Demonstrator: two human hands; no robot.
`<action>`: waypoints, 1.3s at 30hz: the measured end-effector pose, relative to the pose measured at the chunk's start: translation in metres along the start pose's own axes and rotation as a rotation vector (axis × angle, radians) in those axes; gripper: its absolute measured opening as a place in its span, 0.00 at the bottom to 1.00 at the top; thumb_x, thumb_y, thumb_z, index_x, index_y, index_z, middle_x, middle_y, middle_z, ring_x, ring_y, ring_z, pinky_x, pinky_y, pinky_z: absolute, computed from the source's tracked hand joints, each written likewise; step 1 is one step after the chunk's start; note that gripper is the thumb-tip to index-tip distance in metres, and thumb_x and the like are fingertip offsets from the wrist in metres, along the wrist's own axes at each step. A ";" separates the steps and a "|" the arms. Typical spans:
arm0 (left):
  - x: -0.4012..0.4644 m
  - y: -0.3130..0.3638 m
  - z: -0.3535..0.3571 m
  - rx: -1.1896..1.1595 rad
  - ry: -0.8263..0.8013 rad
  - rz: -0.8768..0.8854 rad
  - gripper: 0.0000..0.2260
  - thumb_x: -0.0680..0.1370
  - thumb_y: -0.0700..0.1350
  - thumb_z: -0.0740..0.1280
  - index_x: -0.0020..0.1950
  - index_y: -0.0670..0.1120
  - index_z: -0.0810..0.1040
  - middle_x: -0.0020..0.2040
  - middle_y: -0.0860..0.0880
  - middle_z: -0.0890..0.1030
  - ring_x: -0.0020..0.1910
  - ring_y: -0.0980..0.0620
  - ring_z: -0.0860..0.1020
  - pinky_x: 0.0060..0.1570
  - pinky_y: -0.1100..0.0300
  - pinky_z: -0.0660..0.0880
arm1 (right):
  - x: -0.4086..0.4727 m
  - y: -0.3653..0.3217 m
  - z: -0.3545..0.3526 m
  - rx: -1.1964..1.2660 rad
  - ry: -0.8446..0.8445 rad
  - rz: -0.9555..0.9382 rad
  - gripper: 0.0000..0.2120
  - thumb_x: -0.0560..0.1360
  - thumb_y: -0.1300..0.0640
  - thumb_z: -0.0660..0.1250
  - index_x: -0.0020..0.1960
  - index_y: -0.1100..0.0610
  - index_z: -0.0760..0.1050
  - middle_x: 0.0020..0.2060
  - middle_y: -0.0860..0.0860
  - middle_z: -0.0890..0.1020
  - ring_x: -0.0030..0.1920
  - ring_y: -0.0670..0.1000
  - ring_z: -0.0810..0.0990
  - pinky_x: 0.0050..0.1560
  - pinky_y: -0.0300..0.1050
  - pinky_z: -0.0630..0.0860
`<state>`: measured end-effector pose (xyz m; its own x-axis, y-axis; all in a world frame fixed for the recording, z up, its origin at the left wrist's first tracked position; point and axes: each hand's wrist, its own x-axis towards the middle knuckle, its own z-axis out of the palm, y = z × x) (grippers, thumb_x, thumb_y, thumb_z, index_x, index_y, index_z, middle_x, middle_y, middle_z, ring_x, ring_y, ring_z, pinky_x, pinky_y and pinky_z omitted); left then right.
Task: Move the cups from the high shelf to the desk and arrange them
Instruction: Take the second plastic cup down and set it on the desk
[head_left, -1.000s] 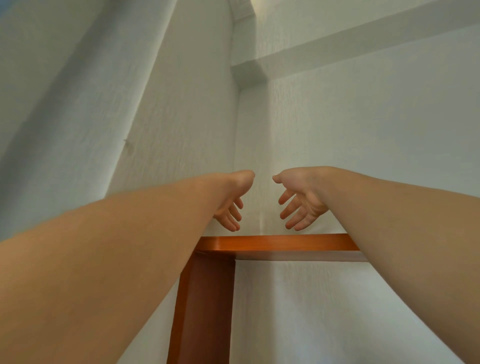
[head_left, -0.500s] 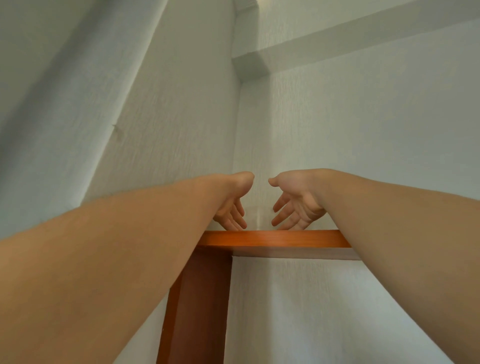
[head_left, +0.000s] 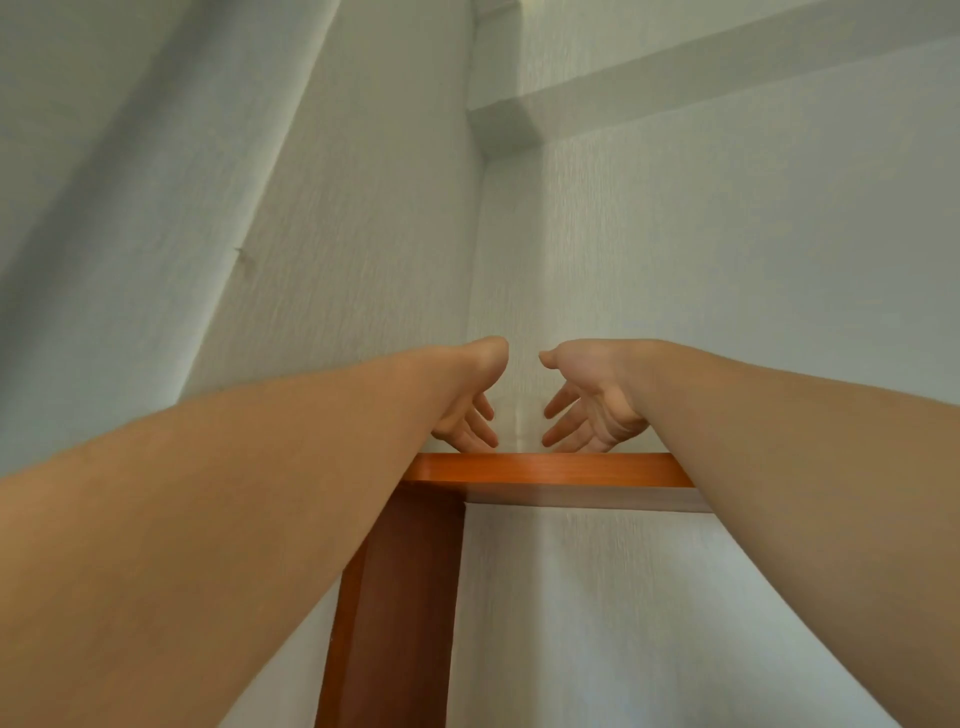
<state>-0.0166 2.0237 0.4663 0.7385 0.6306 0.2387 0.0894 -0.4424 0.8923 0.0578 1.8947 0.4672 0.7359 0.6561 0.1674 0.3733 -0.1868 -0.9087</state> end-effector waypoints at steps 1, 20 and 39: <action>-0.003 0.001 -0.001 -0.012 0.014 0.014 0.38 0.81 0.66 0.49 0.73 0.35 0.69 0.54 0.29 0.80 0.51 0.32 0.84 0.50 0.43 0.84 | -0.001 0.000 -0.001 0.009 0.006 -0.022 0.35 0.85 0.38 0.52 0.79 0.65 0.62 0.72 0.68 0.72 0.70 0.69 0.74 0.68 0.69 0.72; -0.105 0.031 0.005 -0.197 0.182 0.294 0.36 0.82 0.68 0.49 0.73 0.39 0.71 0.68 0.36 0.77 0.64 0.36 0.78 0.69 0.42 0.75 | -0.080 -0.001 -0.030 0.260 -0.049 -0.325 0.32 0.83 0.37 0.55 0.75 0.60 0.68 0.66 0.62 0.77 0.64 0.65 0.78 0.61 0.62 0.78; -0.202 0.022 0.038 -0.231 0.138 0.248 0.34 0.82 0.68 0.51 0.69 0.40 0.72 0.66 0.36 0.78 0.58 0.35 0.81 0.62 0.43 0.80 | -0.172 0.041 -0.055 0.252 -0.100 -0.322 0.32 0.83 0.36 0.56 0.75 0.59 0.68 0.66 0.63 0.77 0.63 0.66 0.79 0.61 0.62 0.78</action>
<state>-0.1386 1.8624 0.4228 0.6203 0.6091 0.4942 -0.2458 -0.4473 0.8599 -0.0224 1.7342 0.4226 0.5409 0.7218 0.4318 0.4168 0.2159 -0.8830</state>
